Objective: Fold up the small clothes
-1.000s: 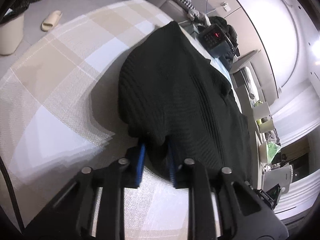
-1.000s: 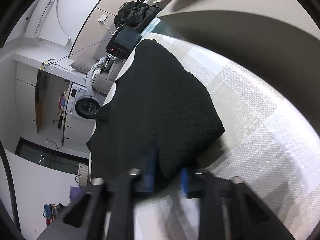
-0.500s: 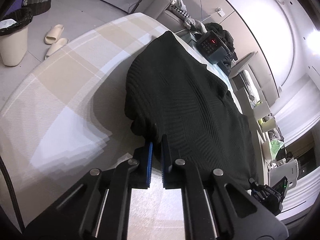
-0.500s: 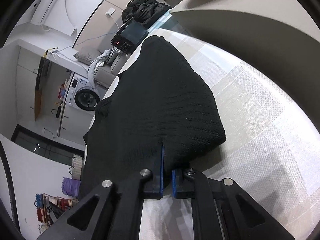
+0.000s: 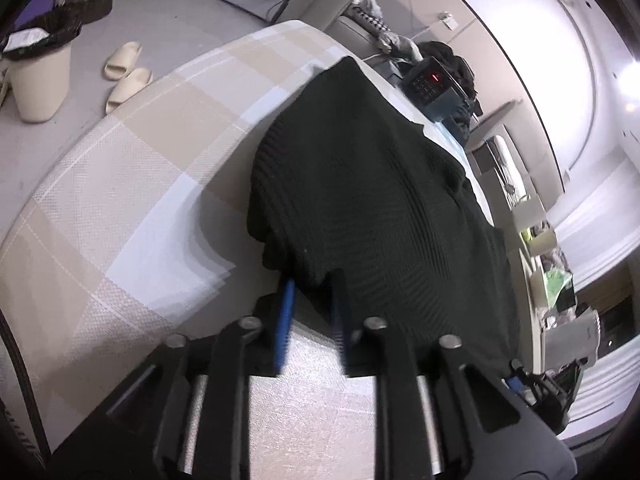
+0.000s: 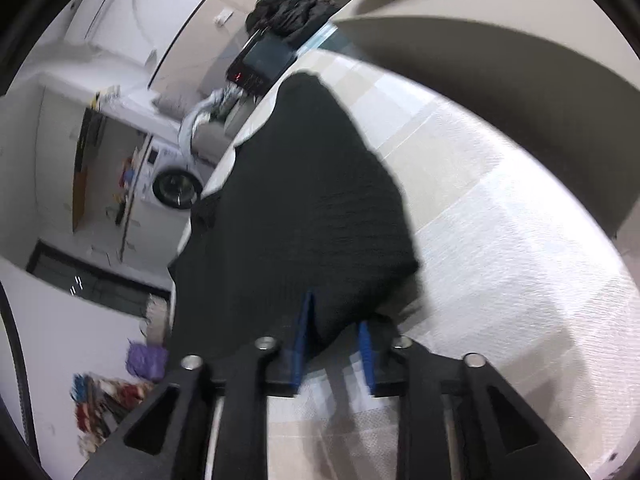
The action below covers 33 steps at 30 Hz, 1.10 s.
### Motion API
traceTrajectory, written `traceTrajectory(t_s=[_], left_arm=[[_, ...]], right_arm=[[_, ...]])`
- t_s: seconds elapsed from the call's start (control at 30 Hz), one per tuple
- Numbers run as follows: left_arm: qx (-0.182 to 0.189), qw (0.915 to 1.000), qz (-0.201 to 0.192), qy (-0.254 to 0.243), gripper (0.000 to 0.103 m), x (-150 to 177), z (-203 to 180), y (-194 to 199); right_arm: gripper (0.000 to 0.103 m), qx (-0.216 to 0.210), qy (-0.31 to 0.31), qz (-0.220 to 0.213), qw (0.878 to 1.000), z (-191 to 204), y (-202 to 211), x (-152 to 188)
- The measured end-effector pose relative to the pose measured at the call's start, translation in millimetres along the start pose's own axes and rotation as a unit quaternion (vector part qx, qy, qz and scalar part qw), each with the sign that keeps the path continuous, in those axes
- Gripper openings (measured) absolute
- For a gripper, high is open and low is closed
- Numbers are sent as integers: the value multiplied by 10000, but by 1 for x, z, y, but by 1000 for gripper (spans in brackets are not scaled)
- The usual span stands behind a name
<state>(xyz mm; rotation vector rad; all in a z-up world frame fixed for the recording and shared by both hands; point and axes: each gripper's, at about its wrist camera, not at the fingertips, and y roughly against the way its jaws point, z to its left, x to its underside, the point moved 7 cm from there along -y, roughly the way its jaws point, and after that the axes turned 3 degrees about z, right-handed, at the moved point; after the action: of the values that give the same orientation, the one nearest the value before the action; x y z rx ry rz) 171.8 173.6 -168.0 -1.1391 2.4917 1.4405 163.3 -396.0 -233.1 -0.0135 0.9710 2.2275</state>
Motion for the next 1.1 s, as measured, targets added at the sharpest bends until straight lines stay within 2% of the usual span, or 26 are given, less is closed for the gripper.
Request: traceTrajectory(t_s=[0.1, 0.3, 0.37, 0.43, 0.5, 0.63, 0.93, 1.03, 1.1], left_arm=[[15, 9997, -105, 230, 33, -6, 7, 4], [0, 9985, -262, 485, 34, -22, 19, -3], [96, 9983, -313, 487, 15, -25, 19, -5], [50, 9986, -410, 335, 11, -26, 16, -4], [8, 9984, -542, 135, 10, -25, 9, 2], [6, 9985, -543, -35, 9, -22, 3, 9], [-61, 9989, -470, -62, 10, -6, 13, 19], [-13, 9986, -527, 15, 11, -6, 15, 22], [-73, 9983, -569, 41, 11, -8, 15, 25]], right_arm=[[31, 13, -288, -232, 9993, -10, 5, -11], [37, 62, -475, -514, 9975, -8, -3, -23], [36, 179, -394, -594, 9973, -4, -5, -25], [29, 254, -309, -653, 9971, -3, -6, -24], [16, 319, -146, -675, 9971, -1, -5, -23], [14, 298, 166, -761, 9965, 7, 3, -25], [14, 379, 221, -472, 9979, -11, 8, -11], [17, 454, 372, -230, 9980, -15, 6, -7], [26, 491, 314, -180, 9981, -15, 8, -11]])
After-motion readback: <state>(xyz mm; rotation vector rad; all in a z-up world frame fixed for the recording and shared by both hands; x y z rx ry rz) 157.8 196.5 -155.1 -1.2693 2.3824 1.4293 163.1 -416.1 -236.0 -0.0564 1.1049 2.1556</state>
